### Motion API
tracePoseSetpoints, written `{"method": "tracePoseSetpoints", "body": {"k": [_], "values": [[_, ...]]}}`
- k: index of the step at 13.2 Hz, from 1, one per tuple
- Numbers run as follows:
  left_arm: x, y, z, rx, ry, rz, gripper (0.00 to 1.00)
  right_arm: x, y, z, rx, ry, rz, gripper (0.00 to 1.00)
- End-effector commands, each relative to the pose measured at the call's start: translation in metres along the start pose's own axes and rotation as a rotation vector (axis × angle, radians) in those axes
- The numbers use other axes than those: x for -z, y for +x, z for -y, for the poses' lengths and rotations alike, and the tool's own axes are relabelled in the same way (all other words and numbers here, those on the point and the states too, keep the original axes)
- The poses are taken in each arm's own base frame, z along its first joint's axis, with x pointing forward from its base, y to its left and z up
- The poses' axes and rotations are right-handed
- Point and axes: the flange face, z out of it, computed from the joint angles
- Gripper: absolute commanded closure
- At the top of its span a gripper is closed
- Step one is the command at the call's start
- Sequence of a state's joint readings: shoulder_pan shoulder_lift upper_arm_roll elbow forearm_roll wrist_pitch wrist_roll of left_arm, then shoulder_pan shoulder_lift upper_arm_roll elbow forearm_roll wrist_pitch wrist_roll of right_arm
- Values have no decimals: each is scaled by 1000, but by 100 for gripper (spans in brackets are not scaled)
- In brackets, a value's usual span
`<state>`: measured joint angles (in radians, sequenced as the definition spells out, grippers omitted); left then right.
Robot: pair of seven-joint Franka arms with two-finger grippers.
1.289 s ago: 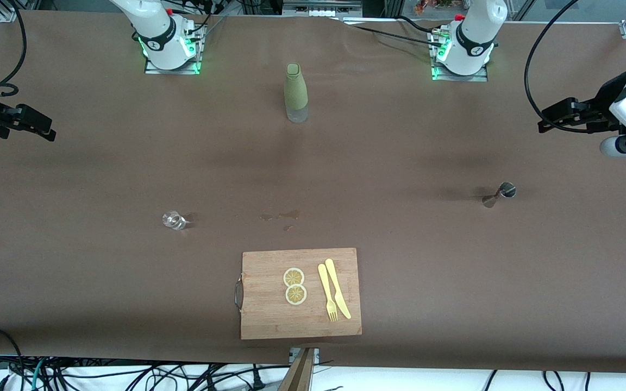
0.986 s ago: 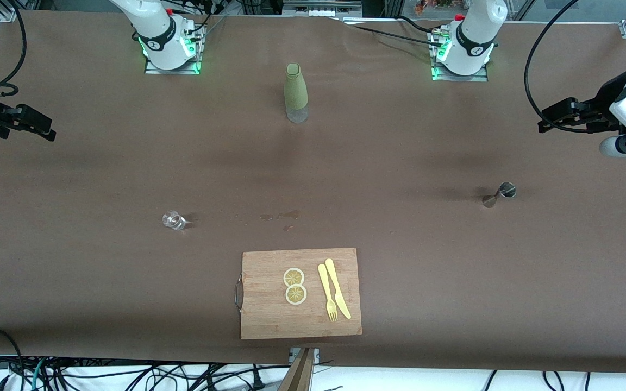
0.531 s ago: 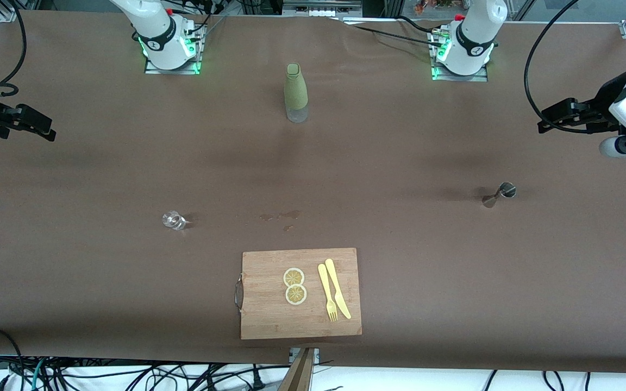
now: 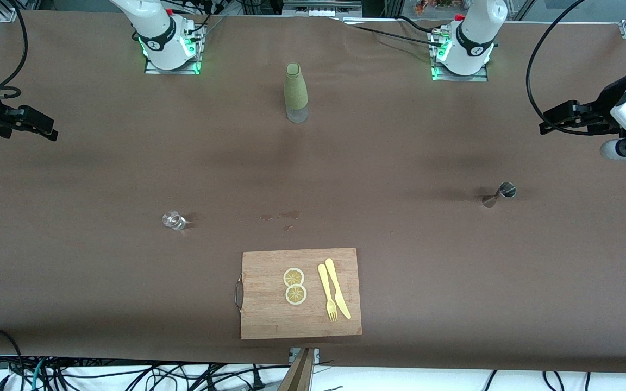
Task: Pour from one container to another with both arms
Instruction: 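Lower the right gripper toward the glass beaker while the left gripper approaches the jigger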
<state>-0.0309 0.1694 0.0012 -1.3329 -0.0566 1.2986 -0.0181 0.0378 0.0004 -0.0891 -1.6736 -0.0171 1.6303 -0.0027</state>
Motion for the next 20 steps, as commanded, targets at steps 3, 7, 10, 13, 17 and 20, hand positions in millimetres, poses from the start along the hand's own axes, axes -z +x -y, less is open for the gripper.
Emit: {"method": "tracePoseSetpoints", "body": {"k": [3,7,10,13,17,20], "values": [[-19,12,60,-297,-68,17,0,3,5,-4,-1,13,-1,0],[-35,19,105,-467,-183,-2,0,-13,8,1,38,14,34,0],[-52,23,148,-614,-298,-55,0,-44,23,3,369,90,73,0],[-73,28,171,-718,-395,-80,0,-86,38,-27,588,193,96,0],[-129,47,220,-900,-553,-180,0,-142,54,-61,798,365,63,0],[-189,62,256,-1014,-656,-262,0,-189,65,-82,905,518,-23,0]]}}
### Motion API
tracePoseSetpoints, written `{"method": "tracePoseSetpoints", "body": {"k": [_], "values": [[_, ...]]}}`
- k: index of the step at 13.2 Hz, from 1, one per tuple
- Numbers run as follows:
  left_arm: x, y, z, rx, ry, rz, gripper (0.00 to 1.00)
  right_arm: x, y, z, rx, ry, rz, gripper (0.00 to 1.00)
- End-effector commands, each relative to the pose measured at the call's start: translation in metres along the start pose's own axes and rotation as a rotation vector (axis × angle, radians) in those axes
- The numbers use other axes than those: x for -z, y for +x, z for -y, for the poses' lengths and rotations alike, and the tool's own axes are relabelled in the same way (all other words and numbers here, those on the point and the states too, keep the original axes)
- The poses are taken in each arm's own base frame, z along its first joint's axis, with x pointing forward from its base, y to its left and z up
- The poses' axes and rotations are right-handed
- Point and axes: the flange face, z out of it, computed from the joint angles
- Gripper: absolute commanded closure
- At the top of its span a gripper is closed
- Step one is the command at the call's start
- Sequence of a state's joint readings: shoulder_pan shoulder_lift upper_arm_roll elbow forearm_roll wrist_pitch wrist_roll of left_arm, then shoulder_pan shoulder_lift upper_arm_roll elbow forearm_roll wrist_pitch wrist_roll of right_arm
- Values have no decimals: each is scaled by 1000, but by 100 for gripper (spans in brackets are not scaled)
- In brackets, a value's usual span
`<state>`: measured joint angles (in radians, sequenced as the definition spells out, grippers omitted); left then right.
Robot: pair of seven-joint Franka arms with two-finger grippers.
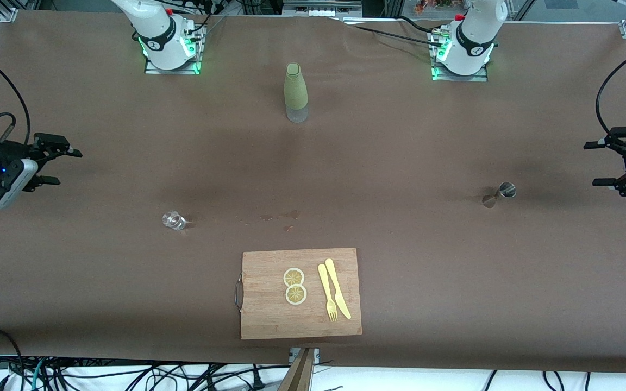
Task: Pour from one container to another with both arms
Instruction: 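Lower the right gripper toward the glass beaker while the left gripper approaches the jigger, then grasp the glass beaker with the right gripper while the left gripper grasps the jigger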
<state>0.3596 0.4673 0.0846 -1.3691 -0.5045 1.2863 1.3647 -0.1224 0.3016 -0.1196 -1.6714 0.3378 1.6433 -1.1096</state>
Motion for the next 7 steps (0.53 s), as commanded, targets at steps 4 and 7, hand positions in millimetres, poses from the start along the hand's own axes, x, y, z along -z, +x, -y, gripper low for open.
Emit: {"method": "tracePoseSetpoints", "body": {"k": [4,7], "values": [[-56,-72,74,-252,-124,-220,0,-73,-12,-75,348,142,-234,0],[-103,-99,108,-368,-168,-348,0,-113,-3,-109,564,151,-368,0]]}}
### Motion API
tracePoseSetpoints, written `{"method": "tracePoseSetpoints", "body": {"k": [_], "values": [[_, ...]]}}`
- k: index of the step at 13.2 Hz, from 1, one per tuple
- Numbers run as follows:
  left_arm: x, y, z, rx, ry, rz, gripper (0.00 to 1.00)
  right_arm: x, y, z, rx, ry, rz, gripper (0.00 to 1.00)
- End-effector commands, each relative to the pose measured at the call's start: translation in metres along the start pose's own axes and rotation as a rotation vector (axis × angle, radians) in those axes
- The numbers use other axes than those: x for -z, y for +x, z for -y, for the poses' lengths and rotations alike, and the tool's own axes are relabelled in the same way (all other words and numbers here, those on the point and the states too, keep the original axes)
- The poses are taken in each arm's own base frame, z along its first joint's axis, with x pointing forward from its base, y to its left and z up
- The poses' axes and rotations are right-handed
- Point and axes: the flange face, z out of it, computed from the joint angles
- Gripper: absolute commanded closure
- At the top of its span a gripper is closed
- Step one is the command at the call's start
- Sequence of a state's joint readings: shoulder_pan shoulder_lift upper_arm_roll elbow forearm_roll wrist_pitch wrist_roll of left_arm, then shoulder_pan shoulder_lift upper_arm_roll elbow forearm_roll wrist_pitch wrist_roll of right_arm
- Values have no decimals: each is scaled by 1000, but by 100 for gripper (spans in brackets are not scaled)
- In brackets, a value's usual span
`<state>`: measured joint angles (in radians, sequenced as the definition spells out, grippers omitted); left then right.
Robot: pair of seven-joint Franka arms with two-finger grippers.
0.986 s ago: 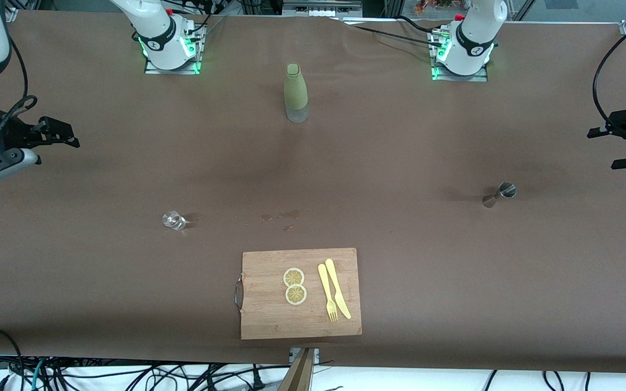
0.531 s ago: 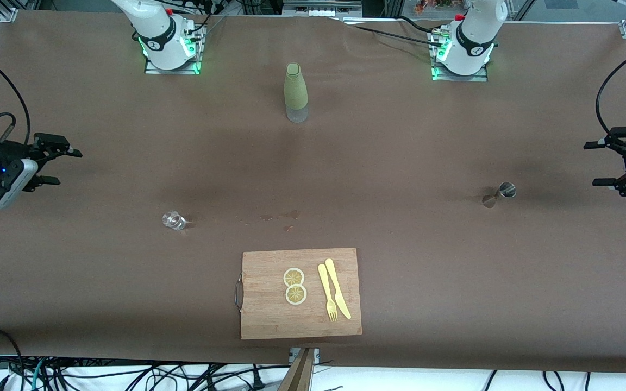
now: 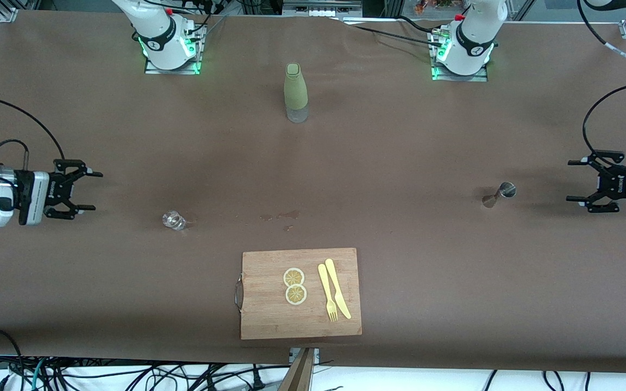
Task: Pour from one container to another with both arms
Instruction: 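Grasp the glass beaker with the right gripper while the left gripper grasps the jigger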
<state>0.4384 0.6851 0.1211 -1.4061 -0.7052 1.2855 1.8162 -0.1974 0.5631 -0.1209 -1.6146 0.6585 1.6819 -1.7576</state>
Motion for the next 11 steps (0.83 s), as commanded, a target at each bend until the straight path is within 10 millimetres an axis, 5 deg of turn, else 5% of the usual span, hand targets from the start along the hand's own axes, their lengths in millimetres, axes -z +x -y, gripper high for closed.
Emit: {"method": "tracePoseSetpoints", "body": {"k": [1,5,11], "values": [[-27,-42,20,-149,-23,-136,0,-28,-15,-34,164,-5,-130,0],[-70,-111,41,-306,-13,-291,0,-80,-37,-57,359,-66,-298,0],[-127,-158,68,-504,67,-466,0,-159,-50,-68,384,-116,-503,0]]}}
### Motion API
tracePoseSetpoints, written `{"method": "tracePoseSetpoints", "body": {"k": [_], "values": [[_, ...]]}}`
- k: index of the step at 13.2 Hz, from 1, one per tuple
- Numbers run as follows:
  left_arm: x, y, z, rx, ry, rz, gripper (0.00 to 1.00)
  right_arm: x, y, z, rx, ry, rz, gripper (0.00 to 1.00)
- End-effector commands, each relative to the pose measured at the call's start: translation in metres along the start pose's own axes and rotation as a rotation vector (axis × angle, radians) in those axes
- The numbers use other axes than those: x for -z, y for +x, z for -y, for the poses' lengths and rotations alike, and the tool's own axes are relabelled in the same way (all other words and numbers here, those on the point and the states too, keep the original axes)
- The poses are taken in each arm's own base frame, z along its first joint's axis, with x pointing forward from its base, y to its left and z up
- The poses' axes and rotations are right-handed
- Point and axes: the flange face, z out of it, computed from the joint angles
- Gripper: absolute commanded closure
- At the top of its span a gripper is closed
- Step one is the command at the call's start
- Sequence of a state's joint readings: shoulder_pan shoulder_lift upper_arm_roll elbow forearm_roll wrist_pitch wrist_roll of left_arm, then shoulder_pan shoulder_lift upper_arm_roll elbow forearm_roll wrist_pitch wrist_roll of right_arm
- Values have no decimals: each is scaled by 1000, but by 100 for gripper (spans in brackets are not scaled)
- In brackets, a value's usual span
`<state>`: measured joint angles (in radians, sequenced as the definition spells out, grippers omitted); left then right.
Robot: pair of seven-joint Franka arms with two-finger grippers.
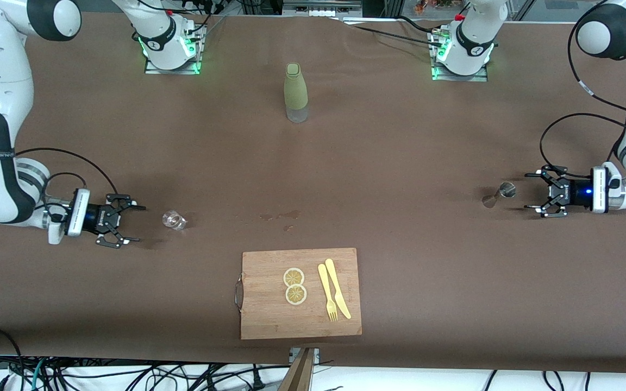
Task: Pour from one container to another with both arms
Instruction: 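Grasp the glass beaker with the right gripper while the left gripper grasps the jigger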
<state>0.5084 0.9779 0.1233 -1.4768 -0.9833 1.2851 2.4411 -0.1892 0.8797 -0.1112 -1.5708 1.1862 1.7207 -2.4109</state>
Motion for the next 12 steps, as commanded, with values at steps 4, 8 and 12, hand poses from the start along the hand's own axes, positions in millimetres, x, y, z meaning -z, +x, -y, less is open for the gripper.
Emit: {"method": "tracePoseSetpoints", "body": {"k": [4,8,12], "values": [[-28,-41,-2,-166,75,-82,0,-52,-24,30,-2,-51,-85,0],[-45,-36,6,-182,52,-85,0,-77,-23,40,-17,-39,-105,0],[-59,-36,9,-178,45,-86,0,-89,-18,38,-16,-44,-113,0]]}}
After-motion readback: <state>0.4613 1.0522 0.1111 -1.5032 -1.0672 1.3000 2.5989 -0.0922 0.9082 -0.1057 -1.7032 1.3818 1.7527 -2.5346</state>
